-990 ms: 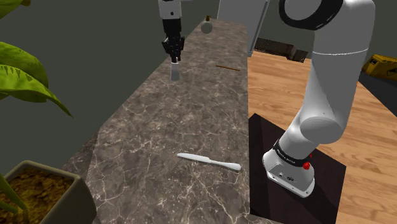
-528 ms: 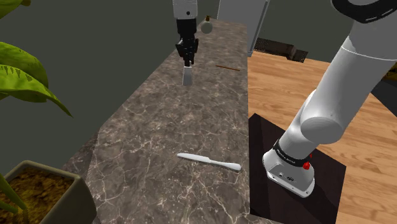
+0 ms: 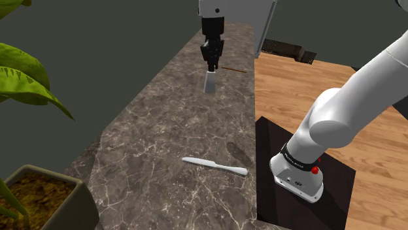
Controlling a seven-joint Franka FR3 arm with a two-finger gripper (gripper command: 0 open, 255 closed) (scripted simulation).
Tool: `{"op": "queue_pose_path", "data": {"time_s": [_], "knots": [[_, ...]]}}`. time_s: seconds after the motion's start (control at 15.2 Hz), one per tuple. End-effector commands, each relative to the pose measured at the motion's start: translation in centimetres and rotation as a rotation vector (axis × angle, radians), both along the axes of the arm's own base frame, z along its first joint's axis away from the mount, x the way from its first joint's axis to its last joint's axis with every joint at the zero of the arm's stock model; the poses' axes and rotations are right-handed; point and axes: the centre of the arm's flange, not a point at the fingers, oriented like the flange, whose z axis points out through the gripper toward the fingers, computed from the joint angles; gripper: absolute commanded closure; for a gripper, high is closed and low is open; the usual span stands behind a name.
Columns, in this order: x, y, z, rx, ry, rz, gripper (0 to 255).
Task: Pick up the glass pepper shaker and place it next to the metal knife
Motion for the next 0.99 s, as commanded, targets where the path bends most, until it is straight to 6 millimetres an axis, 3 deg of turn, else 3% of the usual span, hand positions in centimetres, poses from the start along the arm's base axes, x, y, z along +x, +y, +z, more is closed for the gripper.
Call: {"op": "queue_pose_path", "data": {"time_s": [0.0, 0.66, 0.73, 0.92], "knots": [[-2.9, 0.2, 0.4, 0.000, 0.000, 0.000, 255], [-15.7, 0.6, 3.7, 0.000, 0.000, 0.000, 255], [-16.6, 0.7, 3.9, 0.000, 0.000, 0.000, 255], [-16.6, 0.7, 2.3, 0.000, 0.000, 0.000, 255]]}}
